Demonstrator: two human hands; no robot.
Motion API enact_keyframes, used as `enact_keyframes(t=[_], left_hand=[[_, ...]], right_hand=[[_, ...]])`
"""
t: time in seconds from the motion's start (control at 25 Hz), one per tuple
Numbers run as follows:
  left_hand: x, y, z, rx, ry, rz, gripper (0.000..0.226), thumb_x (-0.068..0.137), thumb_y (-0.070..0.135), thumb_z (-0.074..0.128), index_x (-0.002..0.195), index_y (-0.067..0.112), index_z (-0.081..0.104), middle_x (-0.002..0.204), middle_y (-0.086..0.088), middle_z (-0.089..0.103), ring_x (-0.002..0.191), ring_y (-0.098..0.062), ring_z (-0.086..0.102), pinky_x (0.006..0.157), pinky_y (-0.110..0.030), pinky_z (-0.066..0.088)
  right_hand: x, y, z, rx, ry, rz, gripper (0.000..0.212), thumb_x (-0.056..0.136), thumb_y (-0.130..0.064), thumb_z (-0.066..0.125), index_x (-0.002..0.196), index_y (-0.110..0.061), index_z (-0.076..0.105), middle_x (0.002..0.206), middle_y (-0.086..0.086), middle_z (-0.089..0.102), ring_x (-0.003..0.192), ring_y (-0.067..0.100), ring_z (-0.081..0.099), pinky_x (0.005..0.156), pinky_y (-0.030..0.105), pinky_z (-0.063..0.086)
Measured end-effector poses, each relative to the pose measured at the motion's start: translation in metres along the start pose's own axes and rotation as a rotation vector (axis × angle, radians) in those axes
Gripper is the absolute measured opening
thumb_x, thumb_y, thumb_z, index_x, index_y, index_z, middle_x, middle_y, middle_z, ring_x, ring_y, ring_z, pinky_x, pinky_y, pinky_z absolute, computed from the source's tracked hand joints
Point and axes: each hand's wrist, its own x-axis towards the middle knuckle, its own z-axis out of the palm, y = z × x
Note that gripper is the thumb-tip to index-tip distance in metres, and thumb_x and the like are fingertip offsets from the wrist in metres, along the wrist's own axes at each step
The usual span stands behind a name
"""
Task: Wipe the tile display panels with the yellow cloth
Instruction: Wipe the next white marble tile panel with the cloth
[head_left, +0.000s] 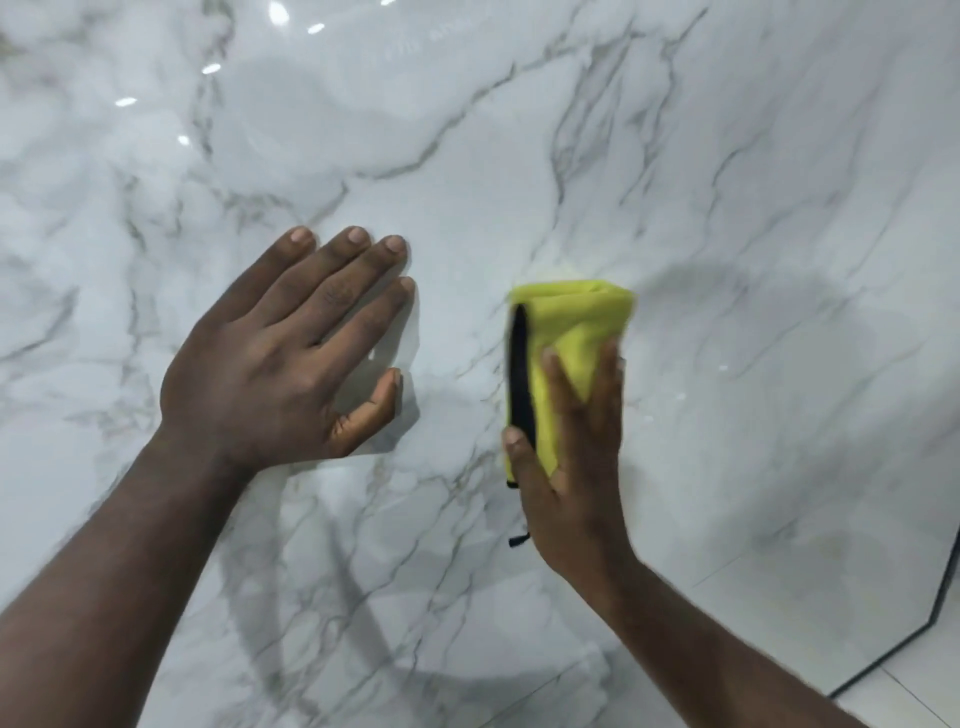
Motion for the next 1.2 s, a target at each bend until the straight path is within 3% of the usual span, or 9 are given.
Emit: enact_keyframes(t=[0.08,0.2,0.36,0.52,0.68,0.8,0.96,1.12,1.2], left_hand=[[-0.002,-0.003,-0.002,0.01,-0.003,-0.001,0.058,0.095,0.033,0.069,0.145,0.001,0.067,0.16,-0.018,0.054,0.146,-0.039,0.056,0.117,-0.06,0.048],[0.001,-0.005,-0.003,-0.001,-0.044,0.006,0.052,0.099,0.027,0.064,0.144,0.002,0.067,0.163,-0.019,0.051,0.149,-0.039,0.052,0.122,-0.058,0.043],[-0.026,-0.026,-0.028,0.018,-0.017,-0.164,0.046,0.1,0.026,0.06,0.139,0.003,0.07,0.163,-0.022,0.05,0.151,-0.04,0.049,0.124,-0.06,0.039],[-0.069,-0.046,-0.056,0.04,0.013,-0.246,0.045,0.1,0.026,0.059,0.136,0.001,0.069,0.164,-0.021,0.049,0.151,-0.04,0.049,0.125,-0.059,0.037],[-0.11,-0.065,-0.07,0.029,0.0,-0.219,0.045,0.101,0.026,0.056,0.136,0.001,0.07,0.165,-0.02,0.048,0.152,-0.04,0.049,0.126,-0.059,0.036],[-0.14,-0.075,-0.075,0.016,0.042,-0.253,0.047,0.101,0.026,0.057,0.14,0.003,0.069,0.165,-0.019,0.048,0.151,-0.039,0.049,0.125,-0.059,0.037],[-0.161,-0.076,-0.069,0.004,0.077,-0.24,0.049,0.103,0.025,0.054,0.142,0.0,0.066,0.166,-0.021,0.046,0.152,-0.041,0.048,0.127,-0.058,0.035],[-0.162,-0.07,-0.064,0.013,0.1,-0.238,0.049,0.104,0.024,0.052,0.142,-0.005,0.063,0.164,-0.024,0.048,0.151,-0.042,0.048,0.128,-0.058,0.033],[-0.164,-0.07,-0.063,0.021,0.089,-0.243,0.051,0.103,0.025,0.051,0.144,-0.006,0.06,0.164,-0.025,0.048,0.152,-0.042,0.047,0.129,-0.057,0.032]], right_hand=[[0.017,0.002,-0.002,-0.044,-0.007,-0.094,0.063,0.105,-0.03,0.063,0.163,-0.029,0.039,0.179,0.004,-0.002,0.165,0.024,0.002,0.131,0.055,0.016],[0.053,-0.016,-0.004,0.119,0.212,0.239,0.068,0.104,-0.03,0.061,0.166,-0.029,0.032,0.178,0.009,-0.004,0.165,0.018,-0.002,0.131,0.057,0.012],[0.05,-0.039,0.01,-0.137,-0.076,-0.228,0.064,0.107,-0.033,0.057,0.166,-0.034,0.031,0.178,0.002,-0.007,0.165,0.023,-0.005,0.133,0.052,0.008],[0.078,-0.088,0.029,-0.003,0.107,0.064,0.07,0.102,-0.029,0.06,0.164,-0.039,0.031,0.179,-0.001,-0.004,0.165,0.018,-0.001,0.131,0.057,0.014],[0.071,-0.118,0.048,-0.206,-0.082,-0.379,0.066,0.102,-0.024,0.065,0.162,-0.035,0.039,0.177,-0.007,0.001,0.165,0.017,0.005,0.132,0.049,0.015],[0.081,-0.152,0.058,0.021,0.162,0.116,0.072,0.101,-0.02,0.064,0.162,-0.04,0.034,0.178,-0.007,0.002,0.163,0.01,0.006,0.13,0.048,0.021],[0.026,-0.158,0.085,-0.327,-0.221,-0.419,0.067,0.107,-0.027,0.062,0.166,-0.034,0.032,0.179,-0.004,-0.004,0.165,0.018,-0.001,0.131,0.054,0.015],[0.034,-0.173,0.089,-0.075,0.148,0.164,0.07,0.106,-0.026,0.062,0.166,-0.041,0.028,0.178,-0.011,-0.002,0.162,0.005,0.006,0.128,0.049,0.027],[0.014,-0.18,0.102,-0.127,0.123,0.035,0.071,0.107,-0.025,0.061,0.167,-0.038,0.026,0.178,-0.01,-0.004,0.164,0.009,0.003,0.131,0.048,0.023]])
